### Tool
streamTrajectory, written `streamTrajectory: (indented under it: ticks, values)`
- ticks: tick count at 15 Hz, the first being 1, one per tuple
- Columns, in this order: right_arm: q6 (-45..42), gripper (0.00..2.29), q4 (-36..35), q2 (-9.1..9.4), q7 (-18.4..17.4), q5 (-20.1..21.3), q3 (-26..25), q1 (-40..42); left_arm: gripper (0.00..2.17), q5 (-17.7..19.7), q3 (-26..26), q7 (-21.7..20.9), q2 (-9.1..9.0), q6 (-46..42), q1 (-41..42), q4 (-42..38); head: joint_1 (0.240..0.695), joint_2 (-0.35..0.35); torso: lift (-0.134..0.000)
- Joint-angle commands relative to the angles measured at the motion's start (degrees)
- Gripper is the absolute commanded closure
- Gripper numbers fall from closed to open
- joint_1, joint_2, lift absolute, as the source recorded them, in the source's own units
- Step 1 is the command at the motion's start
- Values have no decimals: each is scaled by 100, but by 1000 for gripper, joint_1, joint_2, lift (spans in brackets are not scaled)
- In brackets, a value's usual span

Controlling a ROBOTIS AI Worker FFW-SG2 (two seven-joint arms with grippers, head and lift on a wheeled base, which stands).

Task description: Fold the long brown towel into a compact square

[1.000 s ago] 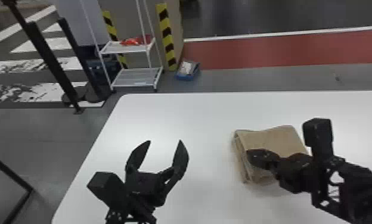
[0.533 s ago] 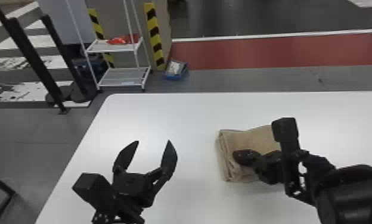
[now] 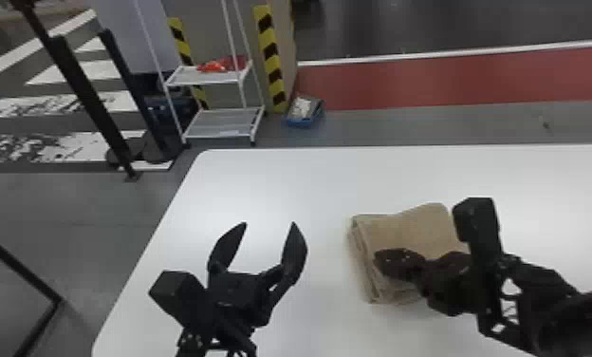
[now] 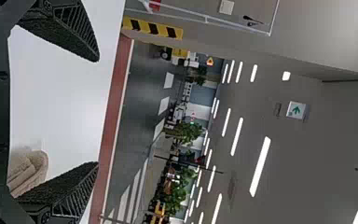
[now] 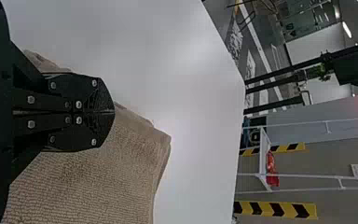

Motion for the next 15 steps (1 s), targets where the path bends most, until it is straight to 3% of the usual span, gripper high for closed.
streamTrajectory:
  ticks: [1, 3, 7, 11, 15]
  values:
    - [145, 1781, -711, -14, 208, -66, -574, 444, 87, 10, 8, -1, -24, 0, -2, -5, 695, 230, -123]
    - [1094, 1781, -1370, -102, 674, -23, -1163, 805, 87, 36, 26, -1, -24, 0, -2, 4, 695, 215, -123]
    - [1850, 1781, -1897, -163, 1377, 21, -2139, 1358, 87, 45, -1, -1, -24, 0, -73, 66, 695, 131, -123]
    - [2219, 1781, -1423, -225, 1316, 382, -1963, 822, 87, 45, -45, -1, -24, 0, -99, 110, 695, 51, -123]
    - [2448, 1781, -764, -146, 1113, 768, -1392, 102, 87, 54, -9, -1, 0, 0, -64, 74, 695, 42, -123]
